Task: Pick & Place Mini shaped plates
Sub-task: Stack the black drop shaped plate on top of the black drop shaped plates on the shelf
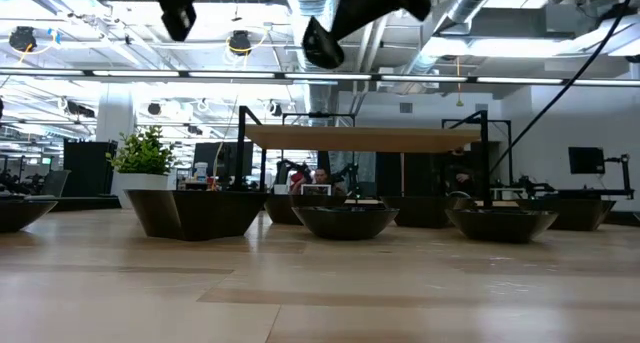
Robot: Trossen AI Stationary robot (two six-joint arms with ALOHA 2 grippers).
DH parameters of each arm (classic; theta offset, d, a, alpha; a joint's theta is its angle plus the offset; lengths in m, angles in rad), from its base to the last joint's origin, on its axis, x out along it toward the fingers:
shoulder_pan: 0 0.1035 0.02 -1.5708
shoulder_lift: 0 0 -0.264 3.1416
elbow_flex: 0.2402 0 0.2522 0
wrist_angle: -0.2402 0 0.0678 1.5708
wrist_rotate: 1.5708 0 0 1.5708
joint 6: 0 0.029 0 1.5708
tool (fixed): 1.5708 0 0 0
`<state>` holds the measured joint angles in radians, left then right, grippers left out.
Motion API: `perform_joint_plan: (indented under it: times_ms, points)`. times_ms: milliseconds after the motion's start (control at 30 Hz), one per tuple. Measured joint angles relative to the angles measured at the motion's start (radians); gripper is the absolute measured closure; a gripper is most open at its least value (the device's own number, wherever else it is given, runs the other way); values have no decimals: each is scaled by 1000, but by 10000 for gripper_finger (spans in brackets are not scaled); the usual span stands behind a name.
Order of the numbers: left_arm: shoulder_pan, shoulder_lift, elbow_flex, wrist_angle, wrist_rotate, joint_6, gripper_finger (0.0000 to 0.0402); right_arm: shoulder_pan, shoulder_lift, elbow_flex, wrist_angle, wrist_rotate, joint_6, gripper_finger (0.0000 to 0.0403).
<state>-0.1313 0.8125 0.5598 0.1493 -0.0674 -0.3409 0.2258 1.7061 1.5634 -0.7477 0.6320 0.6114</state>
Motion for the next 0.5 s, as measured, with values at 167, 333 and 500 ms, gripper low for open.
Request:
perform_joint_plan:
  times_ms: [167,333,500]
  points:
    - [0,66,0,13,-72,46,279,-36,0,0,115,41,-94,403]
    - [2,96,0,70,-142,104,271,-59,0,1,195,78,-176,403]
    - [3,95,0,107,-295,215,243,-83,0,1,257,98,-248,403]
